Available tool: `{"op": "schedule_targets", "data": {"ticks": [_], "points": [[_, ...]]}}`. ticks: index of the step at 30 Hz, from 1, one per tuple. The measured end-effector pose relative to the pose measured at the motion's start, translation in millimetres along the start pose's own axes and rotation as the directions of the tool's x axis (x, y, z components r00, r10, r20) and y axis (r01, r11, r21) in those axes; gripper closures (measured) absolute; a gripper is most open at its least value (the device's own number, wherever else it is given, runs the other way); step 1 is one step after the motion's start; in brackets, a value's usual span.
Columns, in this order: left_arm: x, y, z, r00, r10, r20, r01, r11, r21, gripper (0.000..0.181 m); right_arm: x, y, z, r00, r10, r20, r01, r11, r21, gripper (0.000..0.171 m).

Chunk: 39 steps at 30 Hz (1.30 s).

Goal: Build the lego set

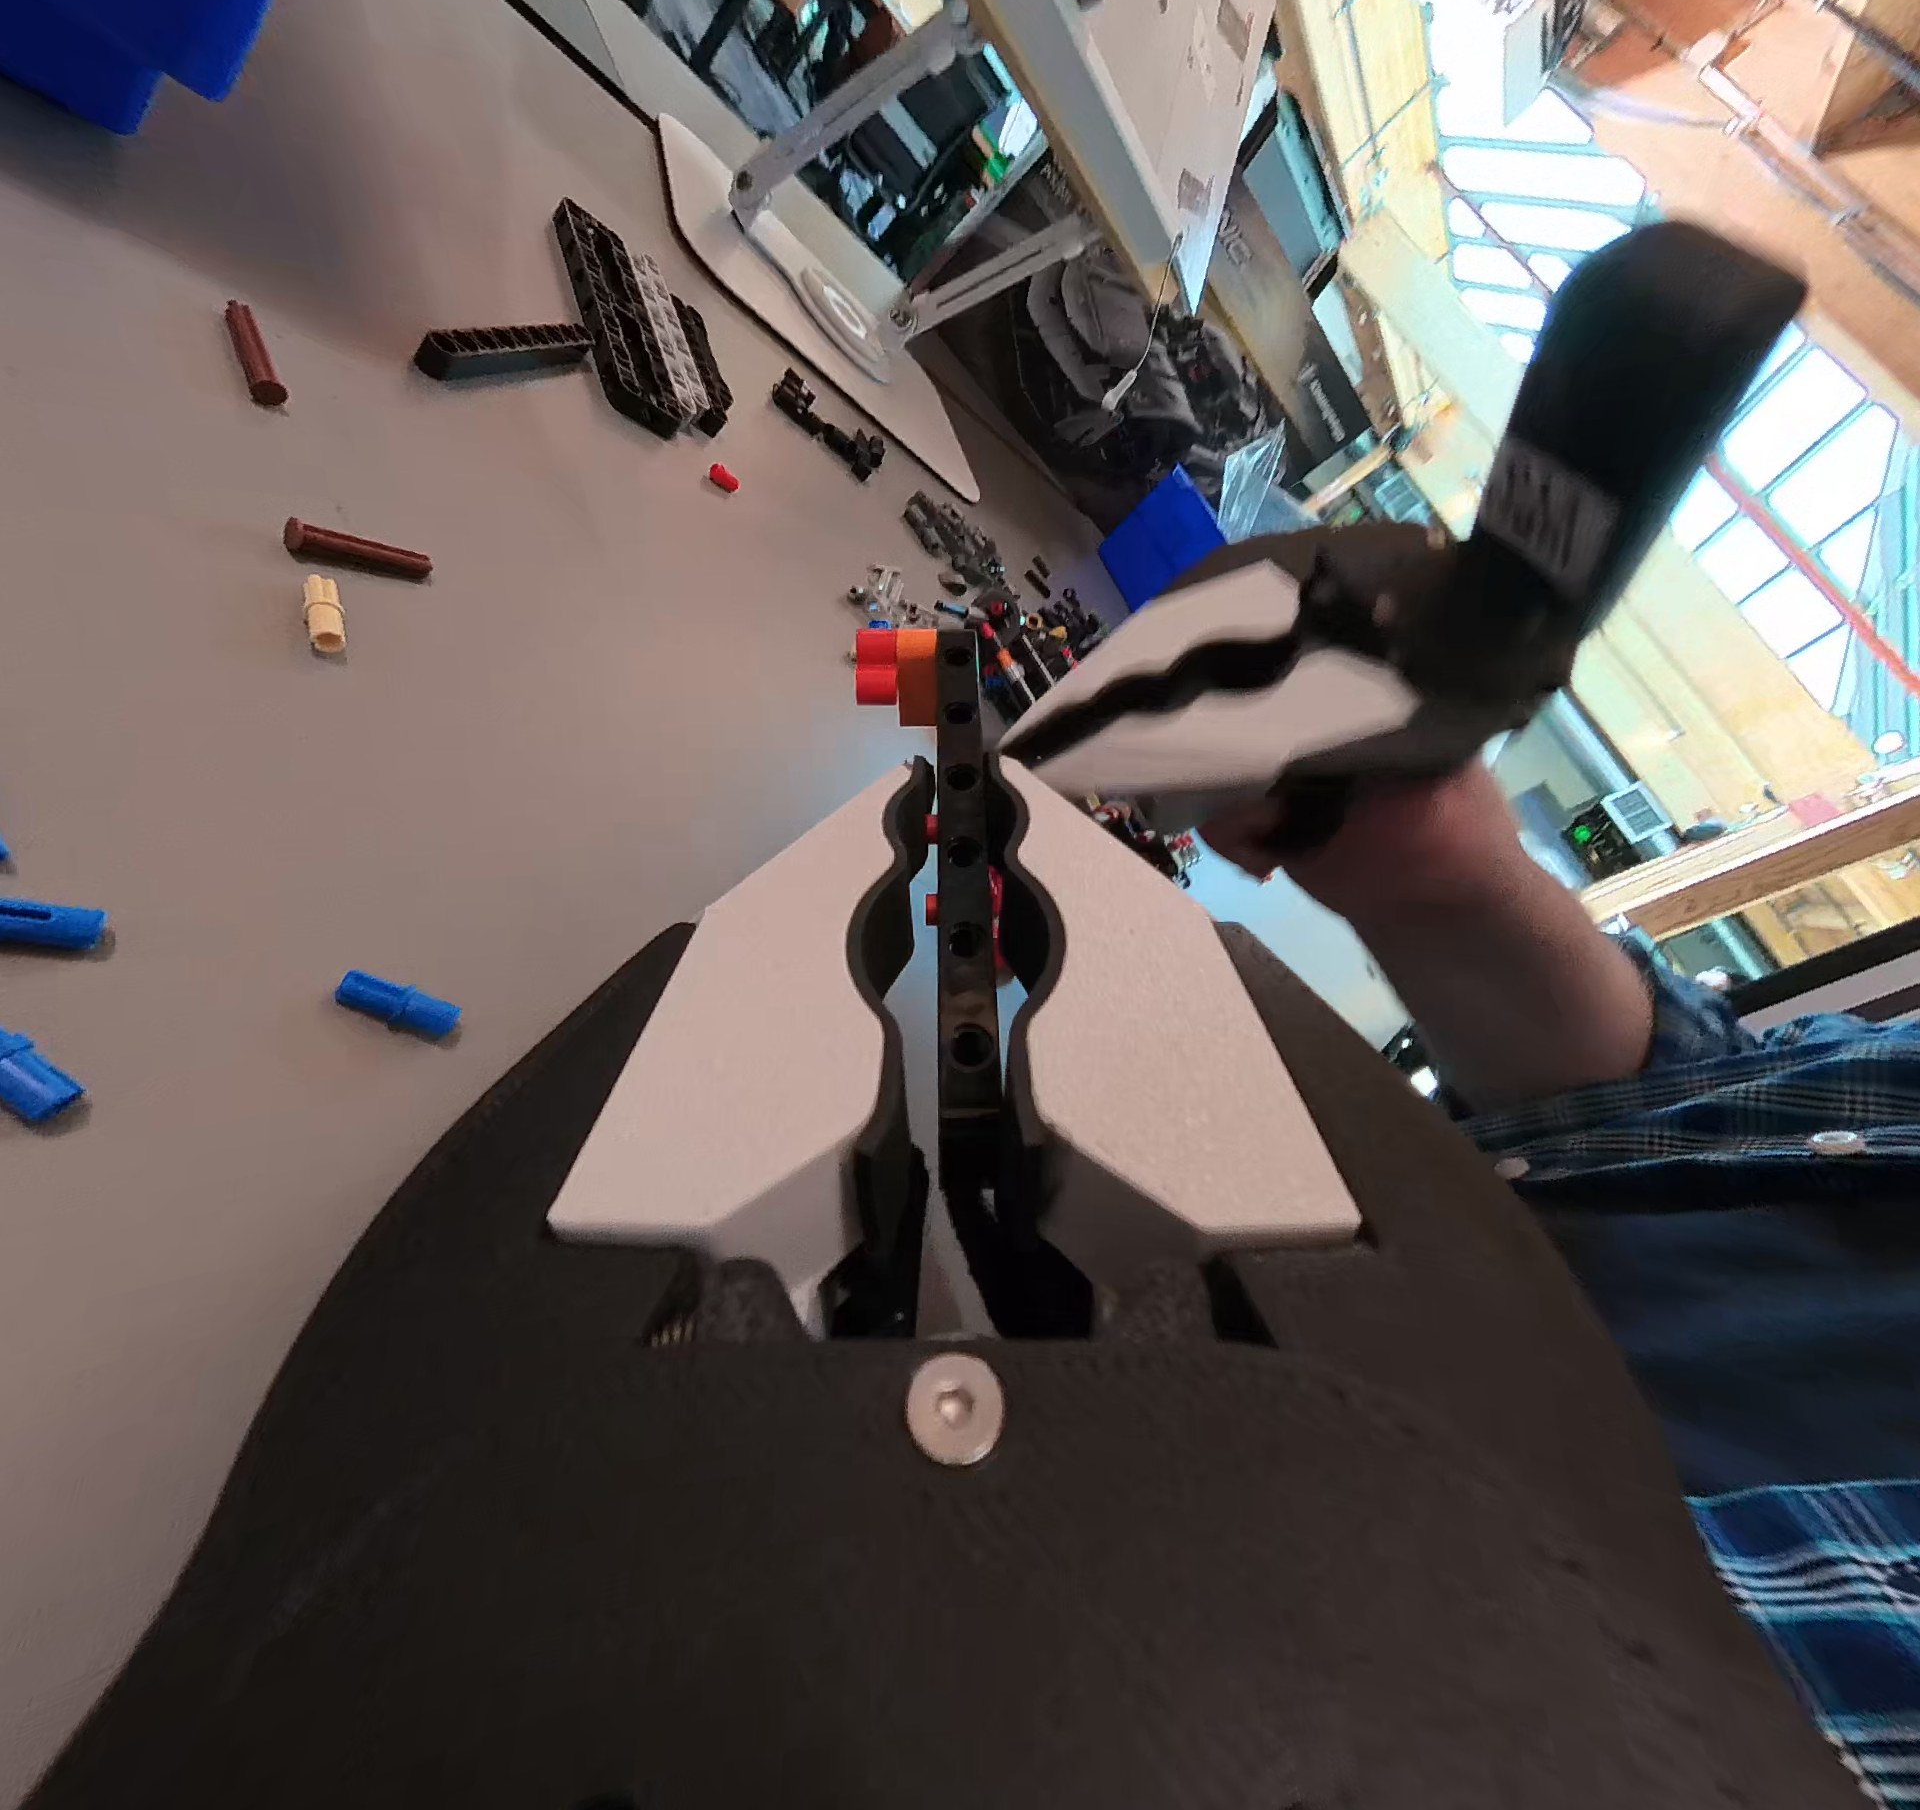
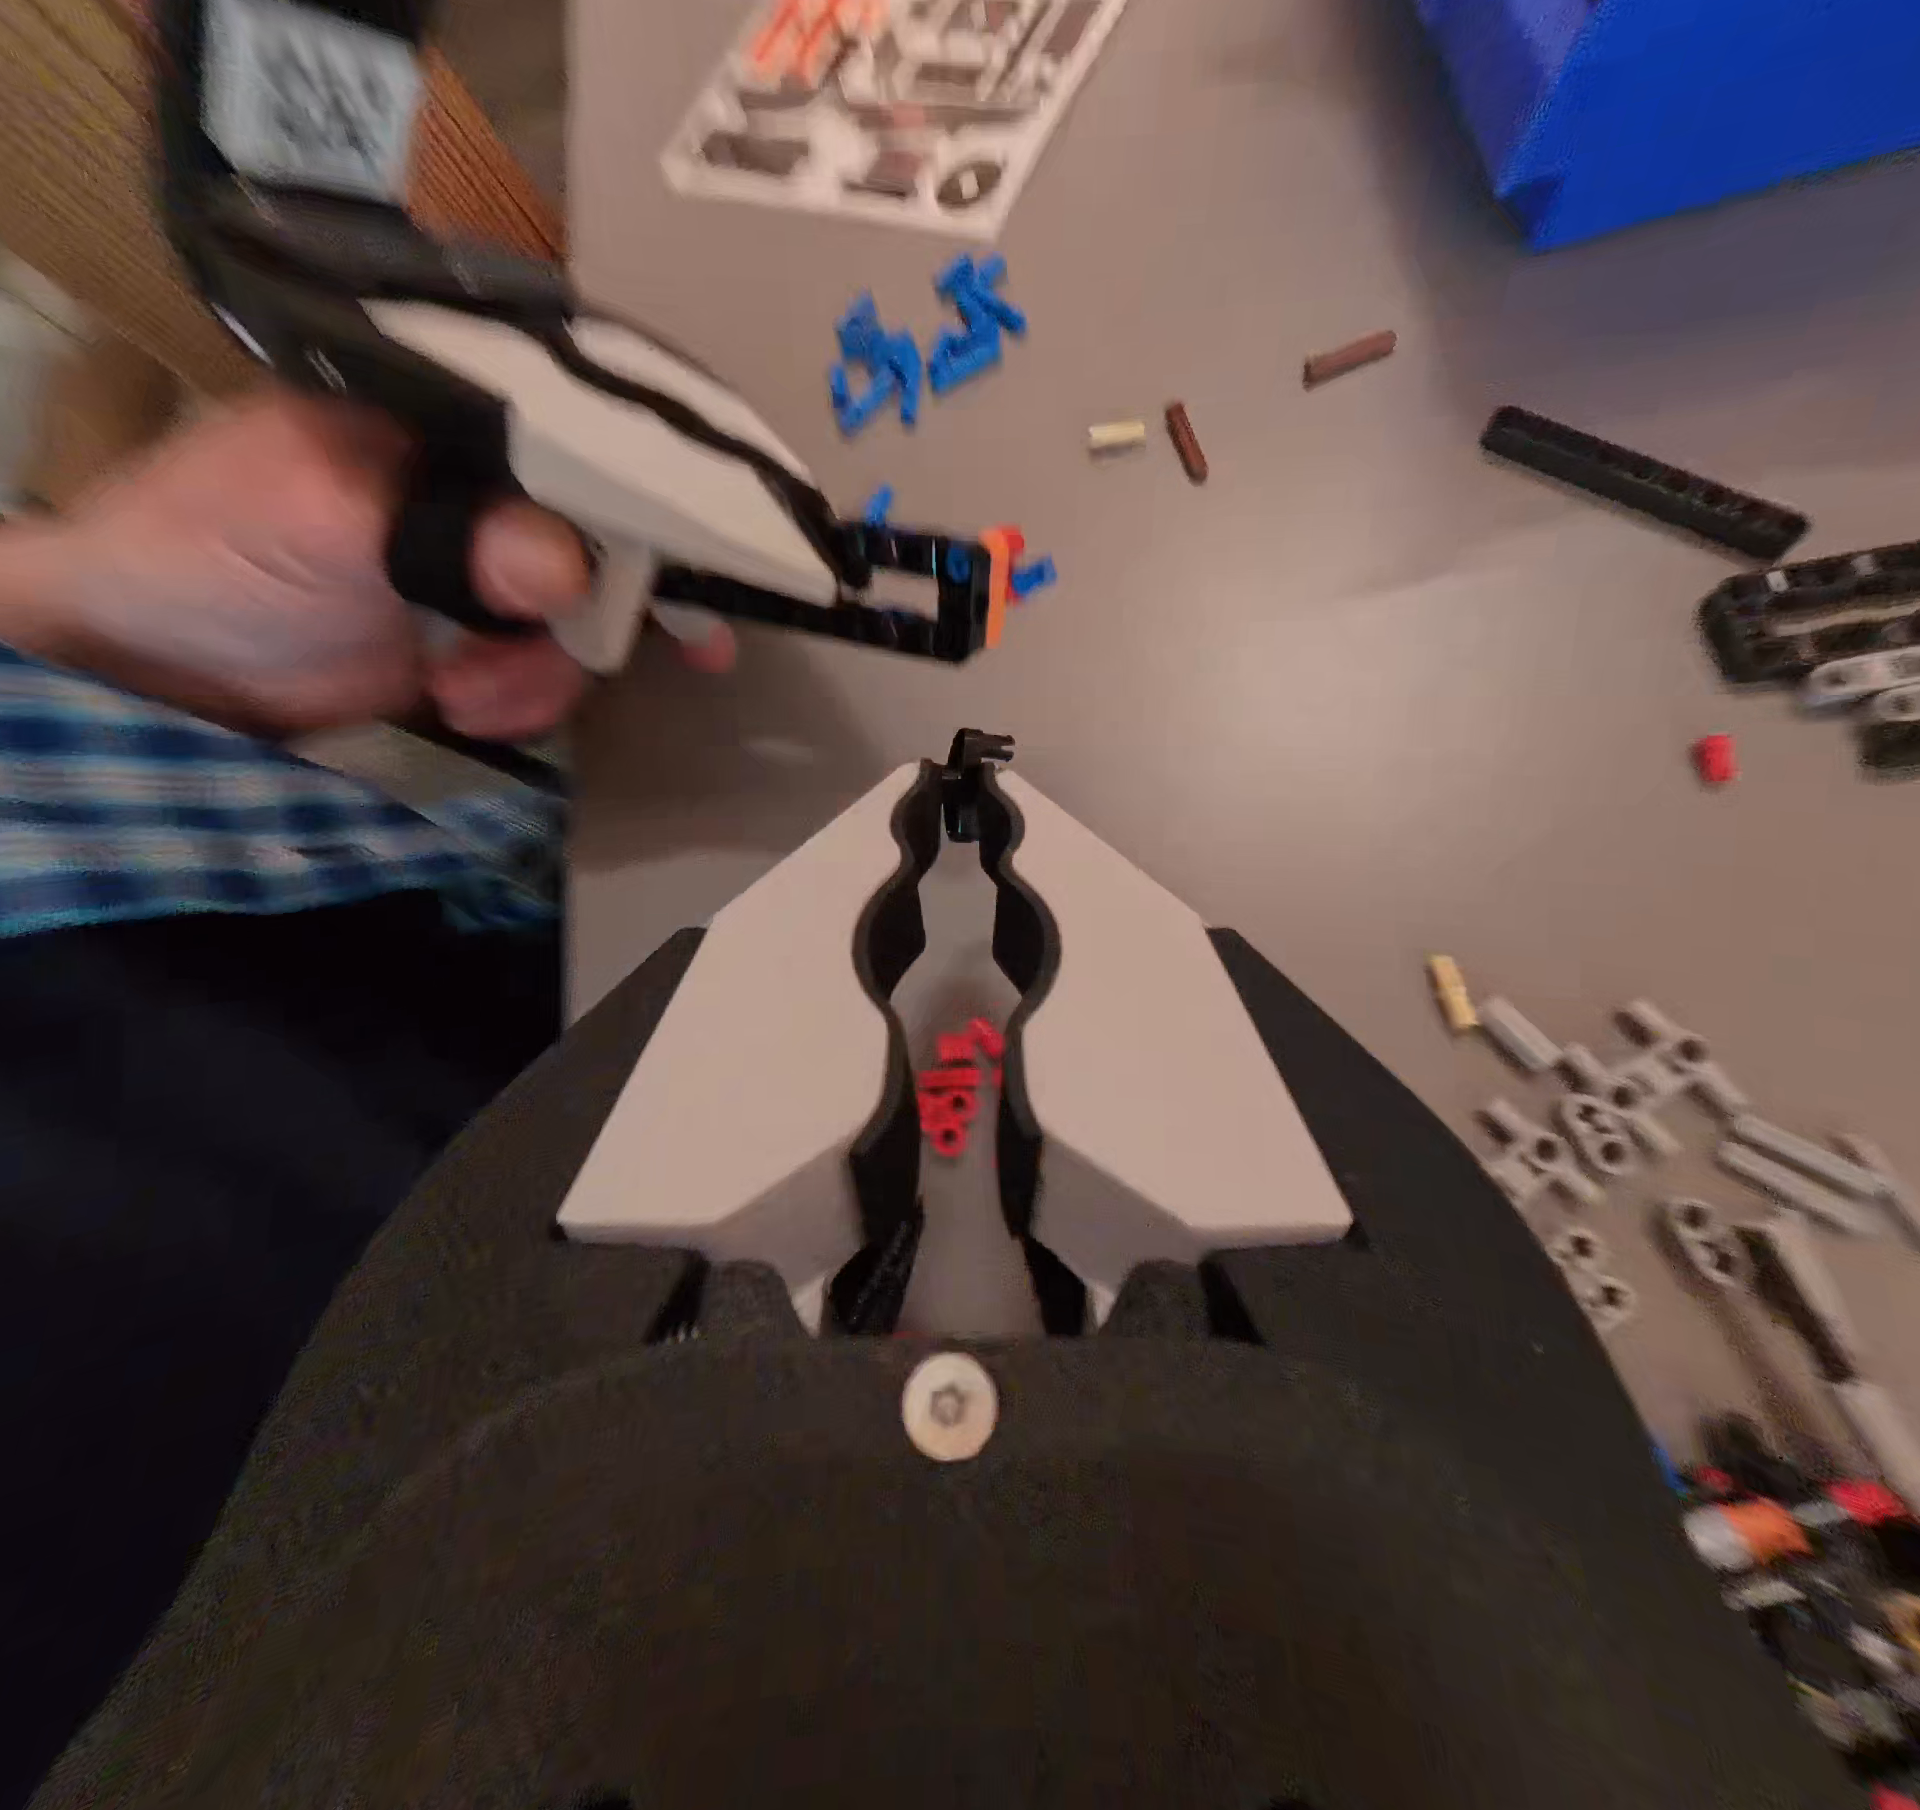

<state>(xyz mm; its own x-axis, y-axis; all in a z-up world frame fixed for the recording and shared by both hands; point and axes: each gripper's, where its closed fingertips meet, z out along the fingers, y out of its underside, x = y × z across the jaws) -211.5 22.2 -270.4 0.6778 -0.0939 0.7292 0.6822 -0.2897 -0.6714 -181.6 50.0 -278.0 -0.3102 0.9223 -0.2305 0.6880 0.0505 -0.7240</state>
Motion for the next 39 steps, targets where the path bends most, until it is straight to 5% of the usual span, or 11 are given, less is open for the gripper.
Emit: {"op": "schedule_targets", "data": {"ticks": [4,10,16,23,30,35,39], "points": [[-5,9,3,0.997,0.049,0.052,-0.044,0.995,-0.087,0.174,-4,-5,-6,0.97,0.165,0.177,-0.169,0.986,0.007,0.167],[-17,36,8,0.99,0.109,0.094,-0.074,0.946,-0.314,0.174,-7,-2,-2,0.988,0.076,0.135,-0.074,0.997,-0.018,0.168],[-24,37,10,0.965,0.231,0.127,-0.17,0.914,-0.37,0.162,-7,3,-6,0.992,0.042,0.117,-0.042,0.999,-0.001,0.168],[-4,20,6,0.867,0.487,0.106,-0.442,0.849,-0.29,0.148,-23,-1,-20,0.977,-0.027,0.212,0.01,0.997,0.082,0.167],[83,-7,4,0.737,0.645,-0.204,-0.665,0.745,-0.047,0.161,-58,-28,-61,0.789,0.003,0.614,-0.18,0.957,0.227,0.167],[104,4,3,0.581,0.757,-0.3,-0.804,0.591,-0.064,0.164,-66,-29,-72,0.705,0.009,0.709,-0.225,0.951,0.212,0.167],[116,10,4,0.56,0.745,-0.362,-0.811,0.582,-0.056,0.171,-78,-26,-77,0.657,-0.023,0.754,-0.192,0.961,0.197,0.167]]}}
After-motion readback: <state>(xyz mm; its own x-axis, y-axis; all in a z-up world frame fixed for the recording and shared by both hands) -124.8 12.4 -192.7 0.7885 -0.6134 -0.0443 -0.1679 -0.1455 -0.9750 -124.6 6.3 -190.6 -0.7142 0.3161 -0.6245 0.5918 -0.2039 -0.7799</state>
